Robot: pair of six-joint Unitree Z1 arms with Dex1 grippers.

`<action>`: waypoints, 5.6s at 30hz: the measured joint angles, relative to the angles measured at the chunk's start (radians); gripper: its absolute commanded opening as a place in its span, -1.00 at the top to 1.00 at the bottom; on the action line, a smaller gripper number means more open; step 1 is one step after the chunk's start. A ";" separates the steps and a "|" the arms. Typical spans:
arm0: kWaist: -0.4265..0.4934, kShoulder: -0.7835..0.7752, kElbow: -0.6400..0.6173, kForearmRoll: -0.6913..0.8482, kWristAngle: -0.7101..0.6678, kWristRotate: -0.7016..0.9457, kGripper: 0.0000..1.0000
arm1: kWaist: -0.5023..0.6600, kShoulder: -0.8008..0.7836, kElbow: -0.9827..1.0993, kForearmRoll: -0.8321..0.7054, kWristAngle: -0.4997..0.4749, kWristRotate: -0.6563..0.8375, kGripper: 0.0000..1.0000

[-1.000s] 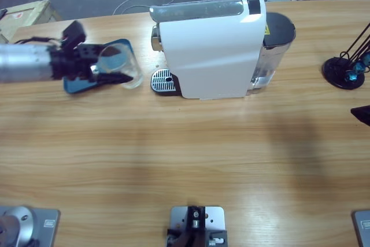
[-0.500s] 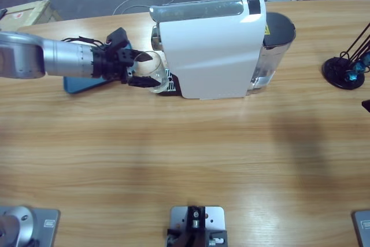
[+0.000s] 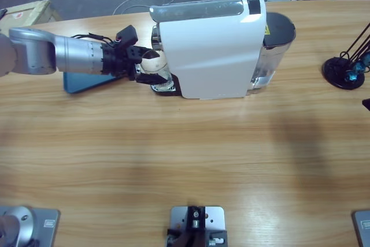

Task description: Pour coffee

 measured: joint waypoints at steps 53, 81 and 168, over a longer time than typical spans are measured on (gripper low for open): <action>-0.093 -0.647 0.053 0.643 0.272 -0.468 -0.97 | -0.435 0.935 -1.275 0.402 0.427 -0.289 1.00; -0.108 -0.612 0.053 0.627 0.272 -0.468 -0.97 | -0.435 0.995 -1.259 0.441 0.444 -0.300 1.00; -0.151 -0.763 0.141 0.621 0.287 -0.472 -0.97 | -0.227 0.147 -0.007 -0.355 0.318 -0.336 -1.00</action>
